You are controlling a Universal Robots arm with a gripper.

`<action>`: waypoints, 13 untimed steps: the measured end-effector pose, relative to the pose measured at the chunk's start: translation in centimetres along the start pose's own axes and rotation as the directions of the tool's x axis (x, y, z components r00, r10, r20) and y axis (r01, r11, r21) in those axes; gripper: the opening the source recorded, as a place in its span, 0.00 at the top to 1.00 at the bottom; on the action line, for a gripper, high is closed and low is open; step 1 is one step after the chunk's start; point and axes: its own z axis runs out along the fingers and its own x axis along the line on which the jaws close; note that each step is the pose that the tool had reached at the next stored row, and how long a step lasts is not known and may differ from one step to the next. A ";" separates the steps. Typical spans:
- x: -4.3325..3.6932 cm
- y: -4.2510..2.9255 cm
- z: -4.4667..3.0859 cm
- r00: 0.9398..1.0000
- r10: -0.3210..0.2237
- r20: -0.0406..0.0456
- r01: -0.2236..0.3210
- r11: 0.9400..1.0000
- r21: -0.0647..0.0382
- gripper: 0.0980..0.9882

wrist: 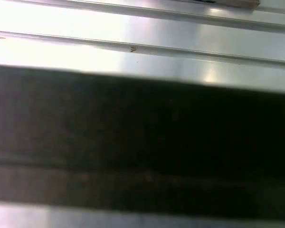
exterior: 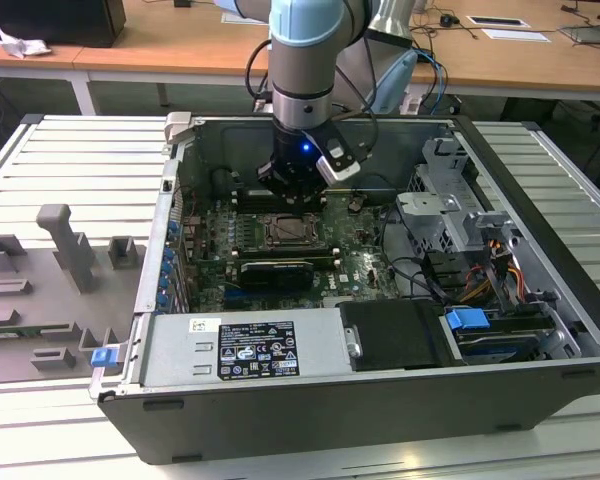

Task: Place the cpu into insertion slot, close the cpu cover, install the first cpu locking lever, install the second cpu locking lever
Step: 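Install the first cpu locking lever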

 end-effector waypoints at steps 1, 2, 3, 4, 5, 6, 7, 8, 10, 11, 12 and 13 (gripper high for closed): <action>-0.01 0.02 -0.15 1.000 0.000 0.000 0.000 1.000 0.000 0.99; -0.03 0.03 -0.43 1.000 0.000 0.000 0.000 1.000 0.000 0.99; -0.04 0.05 -0.72 1.000 0.000 0.000 0.000 1.000 0.000 0.99; -0.08 0.09 -1.50 1.000 0.000 0.000 0.000 1.000 0.000 0.99; -0.08 0.09 -1.57 1.000 0.000 0.000 0.000 1.000 0.000 0.99; -0.08 0.06 -1.57 1.000 0.000 0.000 0.000 1.000 0.000 0.99; -0.08 -0.03 -1.58 1.000 0.000 0.000 0.000 1.000 0.000 0.99; -0.06 -0.16 -1.59 1.000 0.000 0.000 0.000 1.000 0.000 0.99; -0.04 -0.36 -1.60 1.000 0.000 0.000 0.000 1.000 0.000 0.99; -0.03 -0.46 -1.61 1.000 0.000 0.000 0.000 1.000 0.000 0.99; -0.03 -0.53 -1.62 1.000 0.000 0.000 0.000 1.000 0.000 0.99; -0.02 -0.62 -1.62 1.000 0.000 0.000 0.000 1.000 0.000 0.99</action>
